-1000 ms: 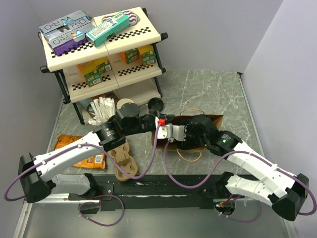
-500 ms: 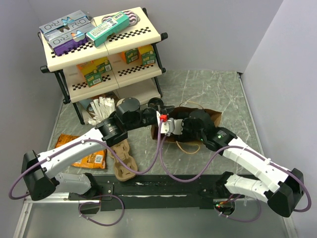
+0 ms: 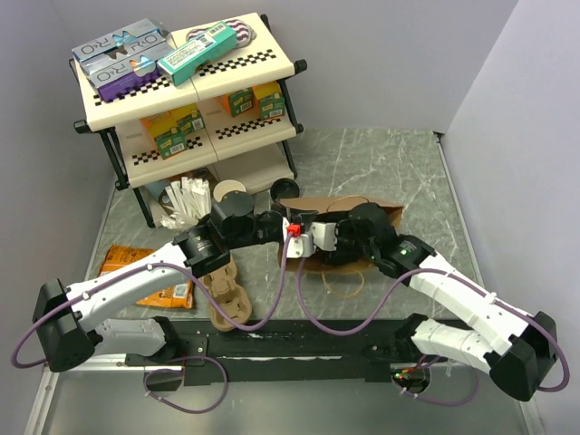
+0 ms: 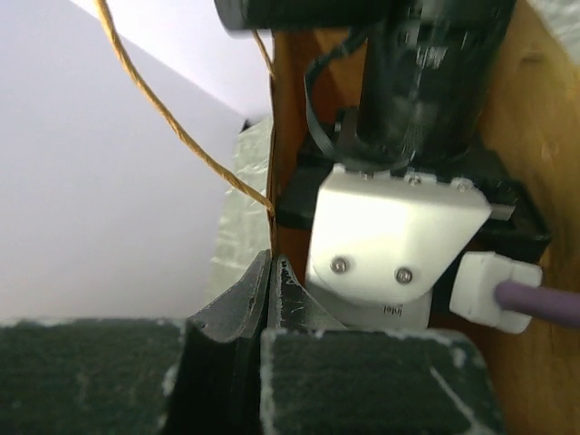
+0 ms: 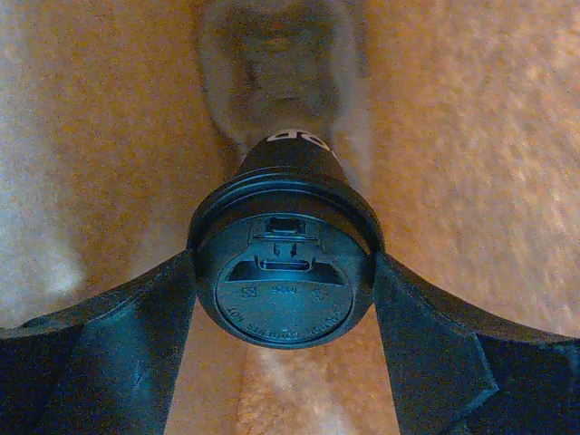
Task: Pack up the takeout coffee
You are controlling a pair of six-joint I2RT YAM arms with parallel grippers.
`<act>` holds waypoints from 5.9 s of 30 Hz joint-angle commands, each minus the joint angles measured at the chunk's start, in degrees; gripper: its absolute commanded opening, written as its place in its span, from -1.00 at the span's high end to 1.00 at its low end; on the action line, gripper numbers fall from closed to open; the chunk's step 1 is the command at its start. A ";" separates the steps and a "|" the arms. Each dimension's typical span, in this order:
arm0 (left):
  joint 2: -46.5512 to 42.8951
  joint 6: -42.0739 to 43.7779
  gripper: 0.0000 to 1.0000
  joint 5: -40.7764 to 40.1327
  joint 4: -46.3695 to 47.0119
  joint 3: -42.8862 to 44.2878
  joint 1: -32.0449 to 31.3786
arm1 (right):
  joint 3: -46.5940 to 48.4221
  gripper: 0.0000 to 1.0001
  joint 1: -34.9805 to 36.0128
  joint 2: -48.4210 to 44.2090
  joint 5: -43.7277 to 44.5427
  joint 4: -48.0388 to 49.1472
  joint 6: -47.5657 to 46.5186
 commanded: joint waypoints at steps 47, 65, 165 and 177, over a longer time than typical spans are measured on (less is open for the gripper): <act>1.12 -13.76 0.99 8.74 7.99 1.26 1.63 | -4.99 1.00 -7.58 5.48 7.27 12.77 -6.35; 3.32 -16.67 0.99 13.84 5.88 4.42 7.08 | -7.54 1.00 -13.55 3.90 -2.21 13.65 -16.45; 13.34 -39.43 0.99 25.71 -0.01 15.24 13.76 | 8.63 -0.71 -16.98 12.42 -10.31 -15.35 -22.61; 13.78 -38.99 0.99 25.62 0.26 15.32 13.85 | 10.83 -0.10 -17.07 9.18 -11.27 -18.78 -22.43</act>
